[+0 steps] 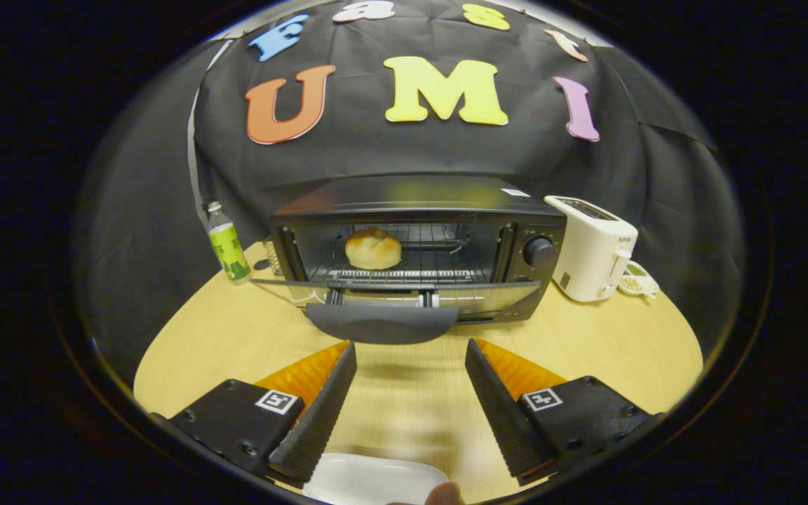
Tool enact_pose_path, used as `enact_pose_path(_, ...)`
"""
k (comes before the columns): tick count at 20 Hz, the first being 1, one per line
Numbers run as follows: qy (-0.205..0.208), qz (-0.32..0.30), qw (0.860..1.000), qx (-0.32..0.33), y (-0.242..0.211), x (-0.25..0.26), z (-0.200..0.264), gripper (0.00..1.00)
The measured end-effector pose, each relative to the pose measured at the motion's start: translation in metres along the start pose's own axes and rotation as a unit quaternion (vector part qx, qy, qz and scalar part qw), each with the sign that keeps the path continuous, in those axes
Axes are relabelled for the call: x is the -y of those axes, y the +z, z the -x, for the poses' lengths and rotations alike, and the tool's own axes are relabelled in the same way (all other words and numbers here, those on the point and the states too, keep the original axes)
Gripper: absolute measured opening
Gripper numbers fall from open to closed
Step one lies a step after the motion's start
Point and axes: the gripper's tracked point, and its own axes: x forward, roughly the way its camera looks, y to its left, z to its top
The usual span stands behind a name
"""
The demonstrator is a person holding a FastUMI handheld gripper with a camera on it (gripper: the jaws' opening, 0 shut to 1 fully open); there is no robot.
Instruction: Open the toaster oven, put the food inside, and close the toaster oven door.
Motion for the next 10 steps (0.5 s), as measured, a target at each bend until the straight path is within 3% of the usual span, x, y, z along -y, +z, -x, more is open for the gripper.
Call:
enact_pose_path(6, -0.001, 0.009, 0.999, 0.046, 0.031, -0.006, -0.002, 1.00)
enact_pose_path(10, 0.003, 0.015, 0.994, 0.111, 0.069, -0.012, 0.049, 1.00)
